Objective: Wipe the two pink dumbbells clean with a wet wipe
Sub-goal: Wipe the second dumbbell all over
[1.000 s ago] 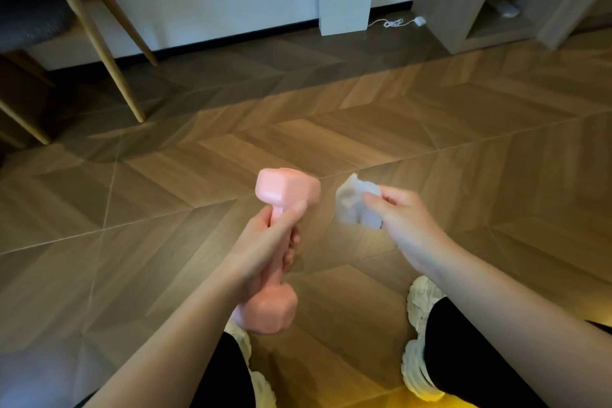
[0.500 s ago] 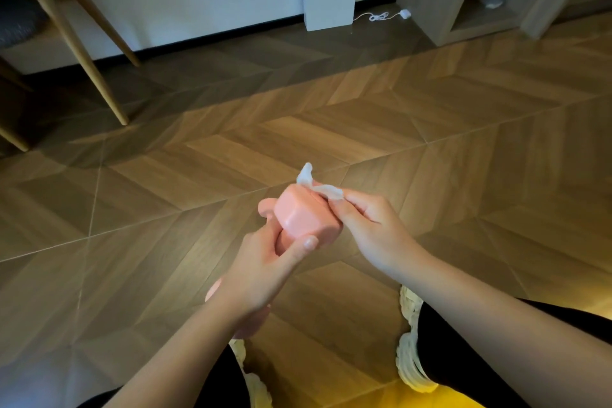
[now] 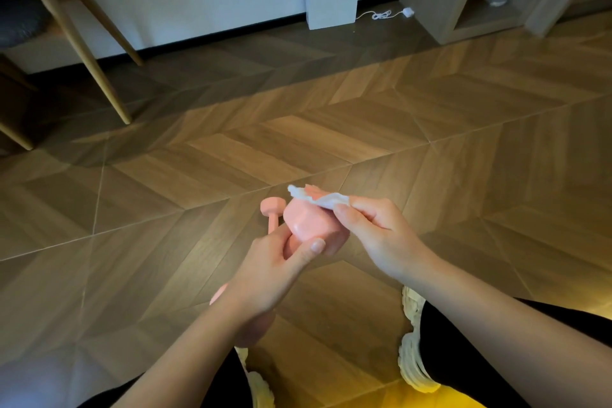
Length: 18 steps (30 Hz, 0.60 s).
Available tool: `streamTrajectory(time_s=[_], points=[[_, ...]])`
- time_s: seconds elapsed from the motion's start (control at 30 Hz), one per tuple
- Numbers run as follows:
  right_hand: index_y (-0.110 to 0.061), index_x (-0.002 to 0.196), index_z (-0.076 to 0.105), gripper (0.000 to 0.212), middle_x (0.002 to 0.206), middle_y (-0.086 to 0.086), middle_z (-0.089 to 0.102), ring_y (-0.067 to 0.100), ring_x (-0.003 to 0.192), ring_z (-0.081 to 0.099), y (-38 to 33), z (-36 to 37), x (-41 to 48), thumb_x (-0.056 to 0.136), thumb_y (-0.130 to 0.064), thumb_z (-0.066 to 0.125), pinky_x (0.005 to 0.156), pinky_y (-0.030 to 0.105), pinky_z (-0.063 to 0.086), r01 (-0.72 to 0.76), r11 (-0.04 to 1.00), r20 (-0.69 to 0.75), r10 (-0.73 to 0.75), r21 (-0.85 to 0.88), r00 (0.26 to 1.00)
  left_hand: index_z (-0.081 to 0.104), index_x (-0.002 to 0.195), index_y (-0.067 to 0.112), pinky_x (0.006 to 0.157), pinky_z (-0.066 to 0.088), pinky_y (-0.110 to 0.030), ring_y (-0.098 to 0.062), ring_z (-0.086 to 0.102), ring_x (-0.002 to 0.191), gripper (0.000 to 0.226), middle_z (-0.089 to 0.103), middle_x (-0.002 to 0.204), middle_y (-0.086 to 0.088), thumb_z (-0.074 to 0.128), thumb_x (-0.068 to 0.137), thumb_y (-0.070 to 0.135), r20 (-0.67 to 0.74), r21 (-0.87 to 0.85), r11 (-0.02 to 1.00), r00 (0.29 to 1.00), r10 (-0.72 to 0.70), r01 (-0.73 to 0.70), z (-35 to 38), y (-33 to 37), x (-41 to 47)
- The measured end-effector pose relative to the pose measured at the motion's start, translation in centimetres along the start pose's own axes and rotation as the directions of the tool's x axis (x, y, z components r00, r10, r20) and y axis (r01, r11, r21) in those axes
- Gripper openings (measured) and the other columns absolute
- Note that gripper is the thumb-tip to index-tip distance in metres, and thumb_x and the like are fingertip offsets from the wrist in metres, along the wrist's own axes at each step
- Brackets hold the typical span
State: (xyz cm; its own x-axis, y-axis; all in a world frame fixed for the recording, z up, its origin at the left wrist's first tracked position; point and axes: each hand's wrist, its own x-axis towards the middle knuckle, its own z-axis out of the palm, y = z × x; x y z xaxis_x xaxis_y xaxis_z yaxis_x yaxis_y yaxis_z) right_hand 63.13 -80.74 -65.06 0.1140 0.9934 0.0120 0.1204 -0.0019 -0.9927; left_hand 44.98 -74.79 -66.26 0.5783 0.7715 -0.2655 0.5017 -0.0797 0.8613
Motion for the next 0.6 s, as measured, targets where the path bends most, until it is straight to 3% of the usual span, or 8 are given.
streamTrajectory(time_s=[0.1, 0.17, 0.2, 0.27, 0.37, 0.43, 0.53, 0.6], points=[[-0.027, 0.11, 0.072, 0.027, 0.109, -0.007, 0.075, 0.01, 0.104, 0.066, -0.07, -0.11, 0.49, 0.103, -0.02, 0.046, 0.091, 0.033, 0.048, -0.053, 0.999, -0.012, 0.053, -0.003, 0.999, 0.057, 0.081, 0.039, 0.055, 0.039, -0.013, 0.003, 0.056, 0.06, 0.062, 0.063, 0.066, 0.025, 0.044, 0.062, 0.097, 0.02, 0.001, 1.0, 1.0, 0.008, -0.008, 0.17, -0.17, -0.09], [-0.031, 0.111, 0.069, 0.028, 0.106, -0.007, 0.075, 0.001, 0.114, 0.062, -0.08, 0.03, 0.31, 0.1, -0.021, 0.045, 0.103, 0.027, 0.042, -0.011, 1.0, 0.023, 0.011, 0.005, 1.0, 0.058, 0.079, 0.037, 0.056, 0.038, -0.019, -0.001, 0.052, 0.053, 0.064, 0.06, 0.059, 0.021, 0.043, 0.063, 0.097, 0.027, -0.047, 0.999, 1.0, -0.009, 0.011, 0.32, -0.3, 0.07], [-0.03, 0.113, 0.068, 0.029, 0.106, -0.001, 0.076, 0.002, 0.123, 0.057, -0.01, 0.06, 0.16, 0.1, -0.019, 0.044, 0.112, 0.03, 0.035, 0.018, 1.0, 0.043, -0.018, 0.007, 0.999, 0.058, 0.079, 0.035, 0.056, 0.038, -0.023, -0.002, 0.05, 0.051, 0.066, 0.059, 0.057, 0.019, 0.043, 0.062, 0.097, 0.022, -0.061, 0.998, 1.0, -0.021, 0.023, 0.3, -0.44, 0.2], [-0.023, 0.115, 0.069, 0.03, 0.116, 0.001, 0.073, 0.005, 0.131, 0.052, 0.12, -0.11, 0.16, 0.101, -0.017, 0.043, 0.116, 0.032, 0.029, 0.027, 0.999, 0.054, -0.028, 0.018, 0.998, 0.058, 0.078, 0.033, 0.056, 0.037, -0.026, -0.004, 0.049, 0.05, 0.069, 0.058, 0.056, 0.018, 0.042, 0.061, 0.098, 0.026, -0.061, 0.998, 0.999, -0.031, 0.033, 0.2, -0.57, 0.24], [-0.024, 0.115, 0.068, 0.029, 0.111, -0.028, 0.068, -0.004, 0.125, 0.054, -0.12, -0.29, 0.55, 0.101, -0.015, 0.044, 0.104, 0.017, 0.035, -0.006, 1.0, 0.06, 0.005, 0.028, 0.998, 0.058, 0.076, 0.03, 0.056, 0.037, -0.03, -0.006, 0.045, 0.05, 0.072, 0.055, 0.055, 0.015, 0.044, 0.06, 0.098, 0.054, -0.075, 0.997, 0.998, -0.027, 0.031, 0.32, -0.53, 0.13], [-0.022, 0.117, 0.068, 0.031, 0.098, -0.034, 0.068, 0.001, 0.13, 0.051, 0.05, -0.23, 0.23, 0.1, -0.017, 0.042, 0.114, 0.022, 0.03, 0.028, 1.0, 0.08, -0.029, 0.009, 0.996, 0.058, 0.077, 0.028, 0.056, 0.037, -0.032, -0.007, 0.045, 0.05, 0.075, 0.054, 0.055, 0.012, 0.042, 0.059, 0.099, 0.052, -0.085, 0.996, 0.998, -0.032, 0.036, 0.23, -0.45, 0.19], [-0.017, 0.118, 0.068, 0.032, 0.118, -0.013, 0.069, 0.007, 0.132, 0.052, 0.1, -0.27, 0.28, 0.099, -0.017, 0.042, 0.119, 0.038, 0.026, 0.045, 0.999, 0.065, -0.046, 0.016, 0.997, 0.058, 0.076, 0.027, 0.053, 0.037, -0.028, -0.007, 0.044, 0.049, 0.075, 0.053, 0.055, 0.01, 0.043, 0.061, 0.098, 0.065, -0.105, 0.994, 0.998, -0.017, 0.024, 0.08, -0.36, 0.18], [-0.025, 0.115, 0.067, 0.029, 0.125, -0.006, 0.067, 0.004, 0.126, 0.056, -0.14, -0.37, 0.55, 0.098, -0.02, 0.044, 0.112, 0.031, 0.033, 0.015, 1.0, 0.034, -0.015, 0.02, 0.999, 0.057, 0.07, 0.027, 0.05, 0.037, -0.025, -0.01, 0.043, 0.049, 0.07, 0.052, 0.054, 0.008, 0.047, 0.063, 0.095, 0.087, -0.152, 0.988, 0.996, -0.008, 0.021, 0.28, -0.27, 0.07]])
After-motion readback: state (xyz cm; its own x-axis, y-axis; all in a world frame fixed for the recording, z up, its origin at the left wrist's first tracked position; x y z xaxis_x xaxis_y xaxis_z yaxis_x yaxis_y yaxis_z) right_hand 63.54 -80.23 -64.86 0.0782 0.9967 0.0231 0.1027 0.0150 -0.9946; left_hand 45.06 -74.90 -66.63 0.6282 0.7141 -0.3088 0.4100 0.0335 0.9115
